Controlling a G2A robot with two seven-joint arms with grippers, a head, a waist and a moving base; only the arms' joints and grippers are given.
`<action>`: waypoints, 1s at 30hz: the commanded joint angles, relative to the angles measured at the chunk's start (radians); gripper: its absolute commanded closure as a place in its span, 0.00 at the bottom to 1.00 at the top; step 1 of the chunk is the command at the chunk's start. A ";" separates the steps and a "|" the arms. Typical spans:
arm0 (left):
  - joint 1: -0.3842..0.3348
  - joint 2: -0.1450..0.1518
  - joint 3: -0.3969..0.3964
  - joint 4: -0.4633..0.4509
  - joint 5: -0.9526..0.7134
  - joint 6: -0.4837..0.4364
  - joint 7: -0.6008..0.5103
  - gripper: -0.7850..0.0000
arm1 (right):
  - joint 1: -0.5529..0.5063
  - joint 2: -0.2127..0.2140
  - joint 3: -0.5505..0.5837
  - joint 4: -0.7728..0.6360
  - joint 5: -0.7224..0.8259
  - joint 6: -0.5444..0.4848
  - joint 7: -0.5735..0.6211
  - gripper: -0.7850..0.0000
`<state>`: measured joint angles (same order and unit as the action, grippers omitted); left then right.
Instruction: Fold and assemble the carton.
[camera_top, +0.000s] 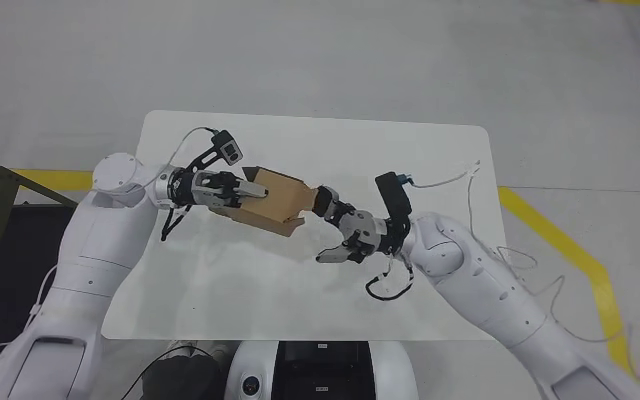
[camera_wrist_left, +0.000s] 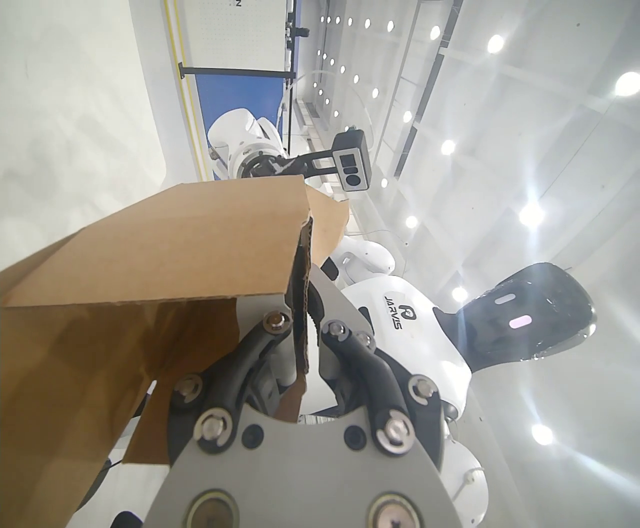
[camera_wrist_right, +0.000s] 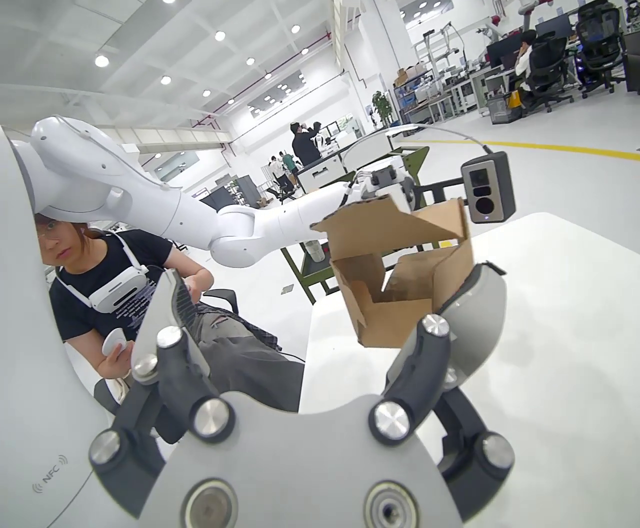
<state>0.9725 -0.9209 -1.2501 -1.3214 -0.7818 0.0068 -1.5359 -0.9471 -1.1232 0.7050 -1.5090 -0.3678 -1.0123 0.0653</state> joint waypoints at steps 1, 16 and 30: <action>-0.002 -0.002 0.006 -0.001 -0.003 0.001 0.000 1.00 | 0.004 0.001 -0.013 -0.008 0.005 0.000 0.006 0.00; -0.007 0.000 0.049 -0.039 -0.001 0.007 0.000 1.00 | 0.057 -0.009 -0.102 0.016 0.043 0.000 0.014 0.00; -0.021 0.010 0.041 0.006 -0.025 -0.014 0.000 1.00 | 0.065 -0.010 -0.109 0.026 0.041 0.000 -0.025 0.00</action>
<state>0.9524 -0.9123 -1.2053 -1.3235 -0.8074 -0.0060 -1.5359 -0.8781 -1.1354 0.5910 -1.4800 -0.3250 -1.0123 0.0444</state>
